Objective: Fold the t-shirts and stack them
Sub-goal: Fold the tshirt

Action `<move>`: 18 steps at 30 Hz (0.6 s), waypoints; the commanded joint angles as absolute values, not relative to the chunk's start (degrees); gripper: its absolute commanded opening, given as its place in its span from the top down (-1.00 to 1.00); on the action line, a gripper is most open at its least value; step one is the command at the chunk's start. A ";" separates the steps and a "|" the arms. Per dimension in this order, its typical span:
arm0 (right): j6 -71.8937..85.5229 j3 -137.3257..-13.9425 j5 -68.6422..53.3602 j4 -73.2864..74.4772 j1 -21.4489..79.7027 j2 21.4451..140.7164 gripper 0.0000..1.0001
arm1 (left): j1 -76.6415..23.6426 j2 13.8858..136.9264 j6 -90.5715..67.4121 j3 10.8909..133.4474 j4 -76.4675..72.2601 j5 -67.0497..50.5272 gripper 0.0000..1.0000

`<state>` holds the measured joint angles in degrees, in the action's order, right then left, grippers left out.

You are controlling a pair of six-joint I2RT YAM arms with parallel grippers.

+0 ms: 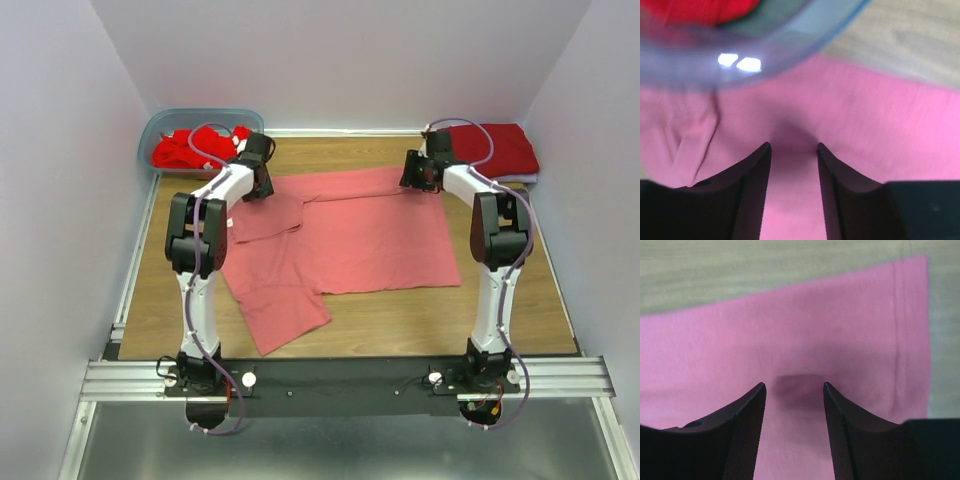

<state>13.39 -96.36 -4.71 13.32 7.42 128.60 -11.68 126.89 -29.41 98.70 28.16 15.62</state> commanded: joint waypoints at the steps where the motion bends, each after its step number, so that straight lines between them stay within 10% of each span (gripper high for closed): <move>1: 13.44 -90.89 -6.06 15.12 6.94 119.11 -0.15 | -11.42 116.12 -30.23 94.04 29.36 13.53 -0.03; 18: 17.66 -56.96 -9.67 19.42 13.62 85.71 -0.19 | -13.62 73.48 -41.04 50.11 36.90 12.48 -0.04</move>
